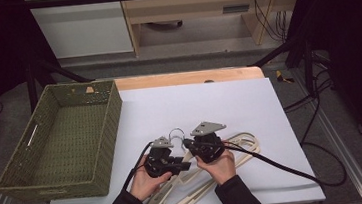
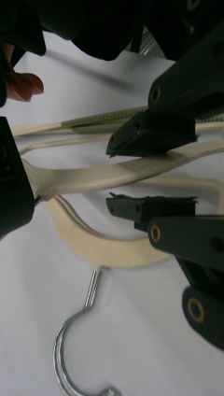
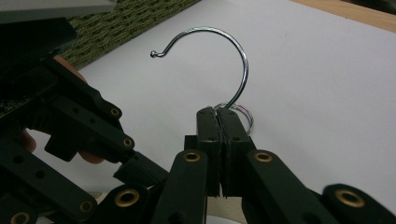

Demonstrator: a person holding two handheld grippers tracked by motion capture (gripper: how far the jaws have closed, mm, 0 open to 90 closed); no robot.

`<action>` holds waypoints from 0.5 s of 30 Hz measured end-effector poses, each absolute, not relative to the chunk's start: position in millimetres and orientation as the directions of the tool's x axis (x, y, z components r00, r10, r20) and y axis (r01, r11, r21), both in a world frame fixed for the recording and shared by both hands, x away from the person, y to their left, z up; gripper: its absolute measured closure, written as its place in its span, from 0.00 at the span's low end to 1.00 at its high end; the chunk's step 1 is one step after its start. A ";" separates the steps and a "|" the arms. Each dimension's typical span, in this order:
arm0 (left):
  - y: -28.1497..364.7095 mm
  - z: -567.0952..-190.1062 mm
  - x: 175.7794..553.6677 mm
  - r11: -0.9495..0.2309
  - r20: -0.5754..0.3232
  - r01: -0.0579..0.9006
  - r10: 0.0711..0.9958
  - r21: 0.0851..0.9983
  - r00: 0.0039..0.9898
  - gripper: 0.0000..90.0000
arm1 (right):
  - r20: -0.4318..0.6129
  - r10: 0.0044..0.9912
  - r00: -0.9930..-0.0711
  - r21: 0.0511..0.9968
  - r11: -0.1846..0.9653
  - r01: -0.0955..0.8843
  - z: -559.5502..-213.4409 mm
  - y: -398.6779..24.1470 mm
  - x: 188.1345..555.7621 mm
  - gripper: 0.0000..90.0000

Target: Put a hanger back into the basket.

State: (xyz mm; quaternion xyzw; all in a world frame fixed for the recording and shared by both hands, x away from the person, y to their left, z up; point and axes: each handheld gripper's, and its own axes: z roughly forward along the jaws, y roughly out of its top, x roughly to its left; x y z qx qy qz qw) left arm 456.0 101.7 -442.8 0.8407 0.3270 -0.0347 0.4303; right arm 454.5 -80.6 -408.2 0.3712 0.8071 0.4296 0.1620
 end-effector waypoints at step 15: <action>92.9 -433.4 436.5 -0.369 -0.398 0.618 0.519 0.694 0.757 0.89 | 0.042 0.709 -0.704 0.845 0.350 0.404 -394.2 -97.7 431.0 0.89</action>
